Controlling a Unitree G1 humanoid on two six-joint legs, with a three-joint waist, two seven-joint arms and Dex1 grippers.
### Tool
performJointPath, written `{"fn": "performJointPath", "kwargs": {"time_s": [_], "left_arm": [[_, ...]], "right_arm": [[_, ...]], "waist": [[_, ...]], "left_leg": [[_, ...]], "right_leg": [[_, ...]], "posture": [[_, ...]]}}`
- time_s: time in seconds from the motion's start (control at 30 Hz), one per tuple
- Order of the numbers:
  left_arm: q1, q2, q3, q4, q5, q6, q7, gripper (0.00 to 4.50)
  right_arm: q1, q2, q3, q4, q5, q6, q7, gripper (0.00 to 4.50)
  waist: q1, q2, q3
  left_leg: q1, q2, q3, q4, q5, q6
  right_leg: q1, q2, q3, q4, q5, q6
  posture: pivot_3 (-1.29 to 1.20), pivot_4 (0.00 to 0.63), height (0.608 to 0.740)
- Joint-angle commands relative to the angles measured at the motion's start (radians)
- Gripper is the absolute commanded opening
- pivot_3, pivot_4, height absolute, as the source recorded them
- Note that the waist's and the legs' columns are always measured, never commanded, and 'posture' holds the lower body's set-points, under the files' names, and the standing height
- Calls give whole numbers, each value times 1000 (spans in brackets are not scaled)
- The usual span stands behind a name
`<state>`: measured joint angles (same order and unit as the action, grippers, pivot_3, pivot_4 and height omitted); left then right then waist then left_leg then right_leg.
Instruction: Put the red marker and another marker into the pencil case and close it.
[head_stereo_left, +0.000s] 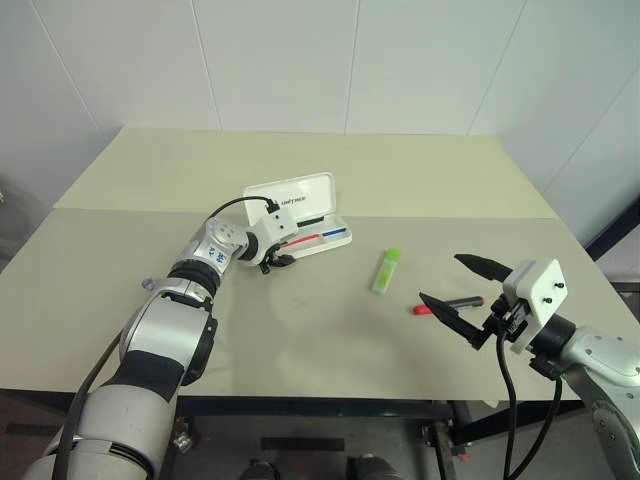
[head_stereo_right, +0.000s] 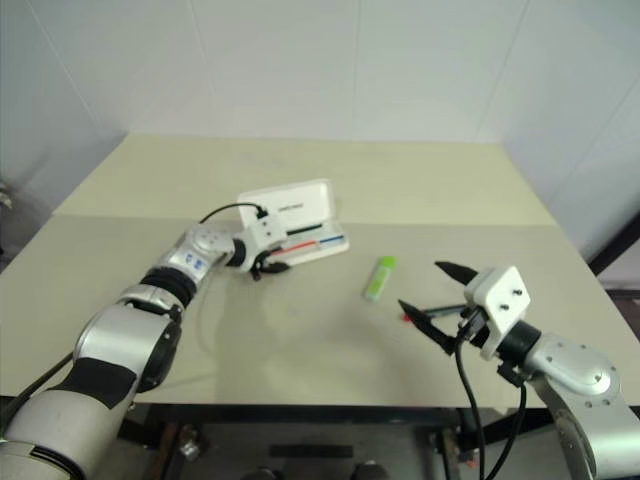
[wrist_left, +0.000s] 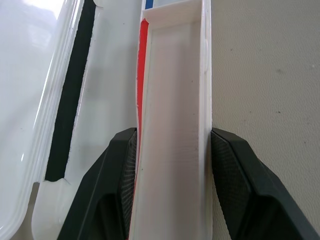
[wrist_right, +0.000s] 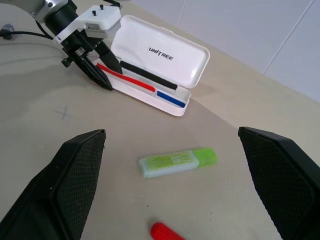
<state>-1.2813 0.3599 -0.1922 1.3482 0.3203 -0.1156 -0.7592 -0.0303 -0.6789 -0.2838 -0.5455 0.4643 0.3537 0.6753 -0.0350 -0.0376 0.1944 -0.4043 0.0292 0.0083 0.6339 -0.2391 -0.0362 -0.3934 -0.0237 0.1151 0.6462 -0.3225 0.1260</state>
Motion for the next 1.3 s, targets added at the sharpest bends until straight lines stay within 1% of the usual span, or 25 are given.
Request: {"fn": "performJointPath", "kwargs": {"time_s": [0.03,0.2,0.37,0.5,0.53,0.63,0.73,0.83,0.93,1.13,1.27,1.3], "left_arm": [[-8,24,12,1,-1,-45,-23,1878],[-4,51,31,-21,-29,-149,-95,1878],[33,97,91,-71,-114,-285,-285,1878],[103,136,135,-148,-198,-334,-451,1878],[139,153,140,-192,-224,-336,-506,1878],[231,184,139,-318,-273,-313,-606,1878],[381,230,115,-531,-308,-251,-680,1878],[477,252,99,-690,-317,-184,-671,1878],[529,253,78,-784,-298,-140,-622,1878],[566,255,21,-855,-245,-123,-550,1878],[571,236,4,-882,-250,-106,-521,1878],[574,234,2,-891,-256,-100,-521,2189]], "right_arm": [[-26,-20,-25,6,21,-7,21,4500],[-44,-30,-25,33,34,-12,52,4500],[-45,-52,-28,50,77,-10,127,4500],[-44,-80,-32,73,96,-13,182,4500],[-53,-84,-31,85,95,-17,188,4500],[-72,-84,-27,115,90,-28,201,4500],[-109,-69,5,138,81,-33,204,4500],[-130,-63,22,159,72,-41,214,4500],[-147,-57,38,178,66,-50,218,4500],[-166,-51,57,198,59,-62,220,4500],[-166,-51,62,203,59,-69,214,4500],[-165,-52,63,203,59,-70,213,4500]], "waist": [[2,0,0],[6,0,0],[6,0,0],[6,0,0],[5,0,0],[2,0,0],[-1,0,0],[2,0,0],[4,0,0],[4,0,0],[8,1,0],[8,1,0]], "left_leg": [[0,0,0,-1,0,0],[-2,0,0,-3,0,0],[-3,0,0,-4,-1,-1],[-3,0,1,-3,-1,-1],[-3,0,1,-3,-1,-1],[-2,1,1,-3,-1,-1],[-1,1,1,-3,-1,-1],[-2,3,0,-2,-1,-1],[-1,2,0,-2,-1,-1],[-1,1,0,0,-1,-1],[0,1,-1,1,-1,-1],[-1,1,-1,2,-1,-1]], "right_leg": [[0,0,0,0,0,0],[-2,0,0,-2,0,0],[-3,0,0,-3,-1,0],[-3,-1,0,-3,-1,-1],[-3,-1,0,-2,-1,-1],[-3,-1,0,-1,-1,-1],[-3,-1,0,1,-1,-2],[-3,-2,-1,2,-1,-2],[-2,-2,-1,2,-1,-2],[-1,-3,-1,2,-1,-2],[0,-3,-1,2,-1,-2],[0,-3,-1,2,-1,-2]], "posture": [[0,150,740],[0,150,740],[0,150,740],[0,150,740],[0,150,740],[0,150,740],[0,150,740],[0,150,740],[0,150,740],[0,150,740],[0,150,740],[0,150,740]]}}
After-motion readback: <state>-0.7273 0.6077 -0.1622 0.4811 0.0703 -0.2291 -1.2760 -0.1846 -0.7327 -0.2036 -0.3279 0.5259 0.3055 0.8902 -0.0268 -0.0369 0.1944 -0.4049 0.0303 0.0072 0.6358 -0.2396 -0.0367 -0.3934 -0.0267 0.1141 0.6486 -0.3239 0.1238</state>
